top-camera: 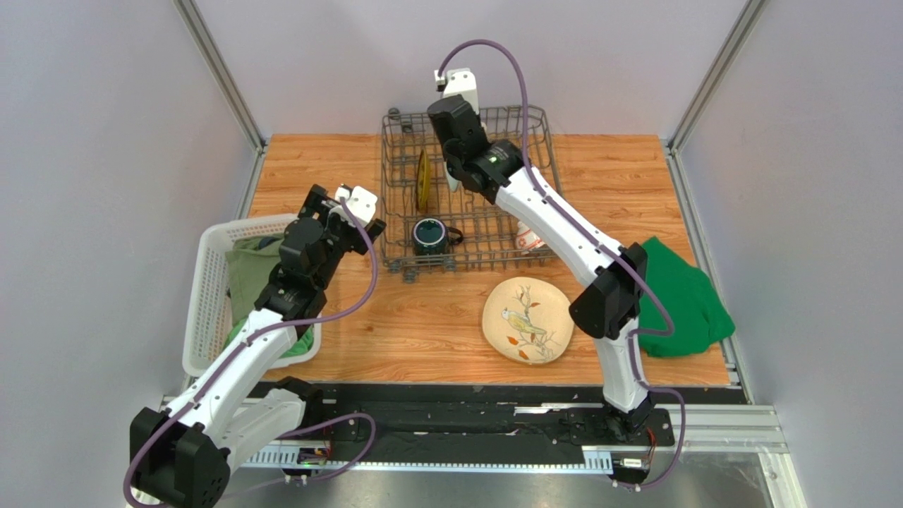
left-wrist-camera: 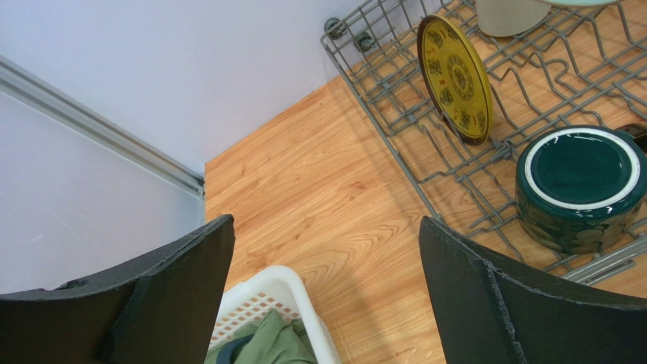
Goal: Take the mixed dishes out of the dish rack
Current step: Pick up the plate from the dish rack.
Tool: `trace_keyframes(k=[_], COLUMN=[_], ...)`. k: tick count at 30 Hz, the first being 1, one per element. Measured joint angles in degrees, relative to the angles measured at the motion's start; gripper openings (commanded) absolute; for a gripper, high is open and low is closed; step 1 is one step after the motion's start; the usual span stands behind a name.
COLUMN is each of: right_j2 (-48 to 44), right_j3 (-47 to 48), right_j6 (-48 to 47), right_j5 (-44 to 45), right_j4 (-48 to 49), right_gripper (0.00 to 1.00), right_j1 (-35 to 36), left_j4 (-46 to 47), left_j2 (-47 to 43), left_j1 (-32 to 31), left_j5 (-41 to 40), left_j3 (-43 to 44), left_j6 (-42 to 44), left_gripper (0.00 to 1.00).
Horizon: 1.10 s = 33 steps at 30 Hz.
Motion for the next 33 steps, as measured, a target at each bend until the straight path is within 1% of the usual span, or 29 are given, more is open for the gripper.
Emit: trace_keyframes(k=[5,8,9,10,12,17,22,27,33], right_j2=[-8.39,-15.39,-19.39,-20.37,-25.46,-36.22,-43.74,-52.54,-63.28], right_j3=[-6.73,-13.44,-17.57,-18.49,-24.00,-36.94,-47.71,-57.77,-64.11], right_j6=[-0.26,-0.15,-0.20,-0.13,-0.48,-0.33,-1.97,-4.57,-7.08], right_j5=[-3.30,-7.58,-9.88,-10.32,-13.57,-26.21,-38.45,-48.83,-58.66], right_j4=[0.22,0.39,0.92,0.90,1.53,1.27,0.55,-0.46,-2.01], right_gripper=[0.00,0.00,0.00,0.00,0.00,0.00,0.00,0.00,0.00], right_j1=[-1.42,-3.56,-4.50,-5.14,-7.37,-14.86,-22.23,-26.43,-30.05], left_j4=[-0.31,-1.16,-1.66,-2.01,-3.26,-6.12,-8.33,-10.34,-10.99], left_j2=[-1.57,-2.82,-3.30,-3.63,-4.37,-5.16,-5.44,-6.05,-6.49], left_j1=[0.00,0.02,0.02,0.02,0.02,0.02,0.00,0.00,0.02], left_j5=[0.81,2.69,3.65,4.39,6.47,10.93,13.88,15.32,15.50], left_j3=[-0.02,-0.02,-0.02,-0.02,-0.02,-0.07,-0.09,-0.31,-1.55], left_j6=[0.00,0.02,0.04,0.02,0.04,0.04,0.13,0.31,0.50], left_gripper=[0.99,0.98,0.98,0.98,0.98,0.98,0.97,0.96,0.95])
